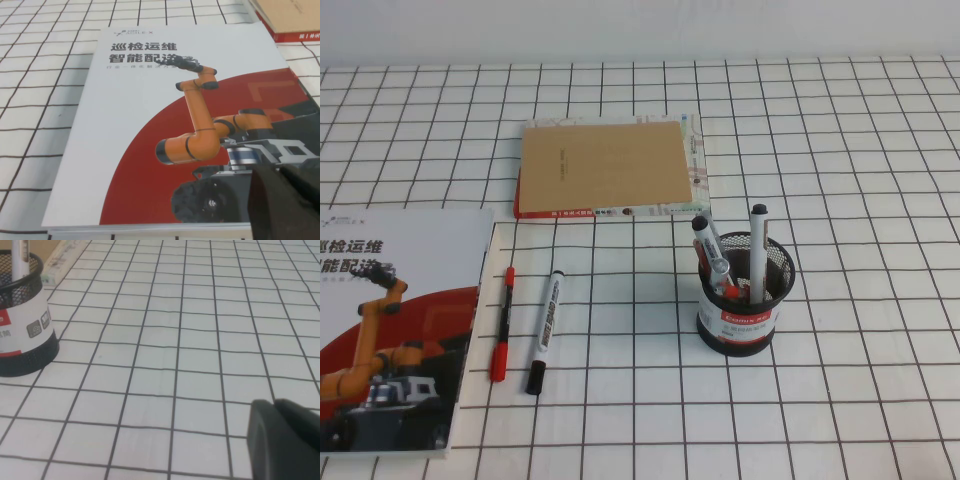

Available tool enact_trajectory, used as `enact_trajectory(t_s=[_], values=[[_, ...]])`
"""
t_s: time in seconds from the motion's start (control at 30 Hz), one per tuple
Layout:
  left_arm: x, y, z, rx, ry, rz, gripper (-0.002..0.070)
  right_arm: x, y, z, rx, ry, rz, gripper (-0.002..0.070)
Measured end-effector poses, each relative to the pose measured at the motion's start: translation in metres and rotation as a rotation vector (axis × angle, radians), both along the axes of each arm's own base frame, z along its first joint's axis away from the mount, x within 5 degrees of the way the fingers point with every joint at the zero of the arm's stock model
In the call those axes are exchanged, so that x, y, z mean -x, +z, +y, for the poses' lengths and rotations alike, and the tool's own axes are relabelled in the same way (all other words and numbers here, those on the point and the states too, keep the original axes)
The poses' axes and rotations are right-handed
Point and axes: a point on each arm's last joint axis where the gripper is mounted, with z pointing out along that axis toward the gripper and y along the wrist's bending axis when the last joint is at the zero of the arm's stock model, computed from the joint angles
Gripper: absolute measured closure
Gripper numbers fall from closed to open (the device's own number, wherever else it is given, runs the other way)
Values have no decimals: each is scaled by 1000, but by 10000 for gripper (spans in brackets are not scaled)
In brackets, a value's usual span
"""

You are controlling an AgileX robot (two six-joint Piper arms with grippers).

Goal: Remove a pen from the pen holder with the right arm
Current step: 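Take a marker out of the pen holder and lay it on the table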

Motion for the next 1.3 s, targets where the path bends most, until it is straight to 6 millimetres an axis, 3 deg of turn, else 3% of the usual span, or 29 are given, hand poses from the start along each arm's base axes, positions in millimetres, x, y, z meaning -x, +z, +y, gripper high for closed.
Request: enact_trajectory(t_s=[0.97,1.3], values=[[0,0,0,0,0,0,679,-1,2,0,-2,-2,-23,692],[0,0,0,0,0,0,679,-1,6,3,-138,0,-50,692]])
